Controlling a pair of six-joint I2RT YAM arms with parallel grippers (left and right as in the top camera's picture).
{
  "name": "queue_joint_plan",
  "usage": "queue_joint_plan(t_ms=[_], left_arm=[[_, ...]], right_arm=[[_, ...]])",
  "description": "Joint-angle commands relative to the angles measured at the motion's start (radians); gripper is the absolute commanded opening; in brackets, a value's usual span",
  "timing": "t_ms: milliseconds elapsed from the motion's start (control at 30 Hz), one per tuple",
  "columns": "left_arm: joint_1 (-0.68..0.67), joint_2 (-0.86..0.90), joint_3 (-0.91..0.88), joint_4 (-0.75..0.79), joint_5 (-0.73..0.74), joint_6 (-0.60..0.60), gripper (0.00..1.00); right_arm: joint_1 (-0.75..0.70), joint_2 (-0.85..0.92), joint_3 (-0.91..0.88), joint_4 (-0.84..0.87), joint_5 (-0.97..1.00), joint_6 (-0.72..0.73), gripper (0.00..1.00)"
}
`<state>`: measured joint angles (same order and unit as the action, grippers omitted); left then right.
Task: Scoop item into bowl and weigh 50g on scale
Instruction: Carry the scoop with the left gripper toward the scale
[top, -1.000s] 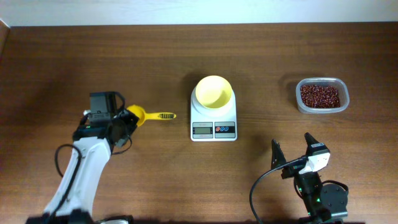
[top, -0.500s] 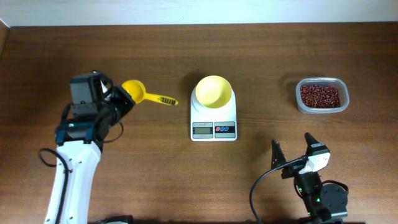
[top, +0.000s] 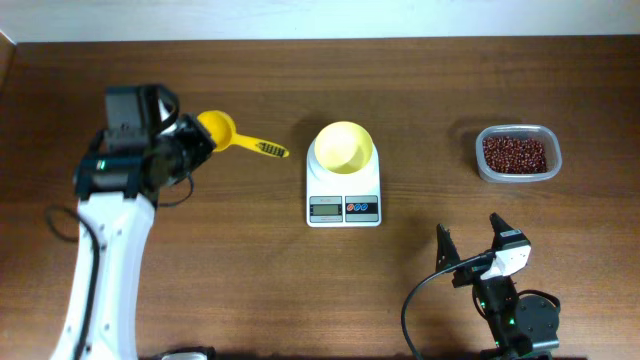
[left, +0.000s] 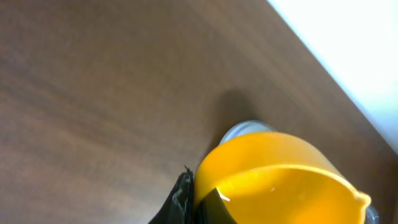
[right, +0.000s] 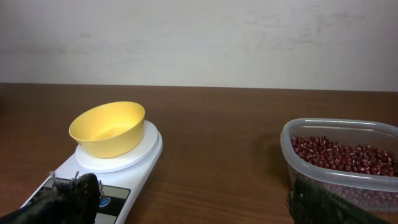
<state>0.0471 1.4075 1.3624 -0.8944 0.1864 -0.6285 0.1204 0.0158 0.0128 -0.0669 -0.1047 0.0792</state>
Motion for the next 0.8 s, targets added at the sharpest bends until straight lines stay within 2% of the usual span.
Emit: queue_joint_plan(t_ms=[0, 100, 233, 400, 567, 667, 733, 767], left_arm=[[-0.056, 0.124, 0.169, -0.156, -0.107, 0.024, 0.00], [-0.092, 0.202, 0.276, -0.283, -0.116, 0.024, 0.00], [-0.128, 0.209, 0.284, -0.357, -0.106, 0.023, 0.00], [-0.148, 0.209, 0.284, -0.475, -0.013, 0.024, 0.00], [-0.152, 0.209, 0.284, -0.476, 0.092, 0.024, 0.00], [-0.152, 0.209, 0.284, -0.455, 0.101, 0.020, 0.00], [-0.152, 0.209, 0.284, -0.453, 0.103, -0.091, 0.00], [-0.152, 0.209, 0.284, -0.454, 0.108, -0.191, 0.00]], right_arm=[[-0.002, -0.006, -0.007, -0.003, 0.005, 0.004, 0.99], [-0.002, -0.006, -0.007, -0.003, 0.005, 0.004, 0.99], [-0.002, -0.006, -0.007, -0.003, 0.005, 0.004, 0.99], [-0.002, -0.006, -0.007, -0.003, 0.005, 0.004, 0.99], [-0.002, -0.006, -0.007, -0.003, 0.005, 0.004, 0.99], [-0.002, -0.006, -0.007, -0.003, 0.005, 0.004, 0.99], [-0.002, -0.006, -0.007, -0.003, 0.005, 0.004, 0.99], [-0.002, -0.006, -0.007, -0.003, 0.005, 0.004, 0.99]])
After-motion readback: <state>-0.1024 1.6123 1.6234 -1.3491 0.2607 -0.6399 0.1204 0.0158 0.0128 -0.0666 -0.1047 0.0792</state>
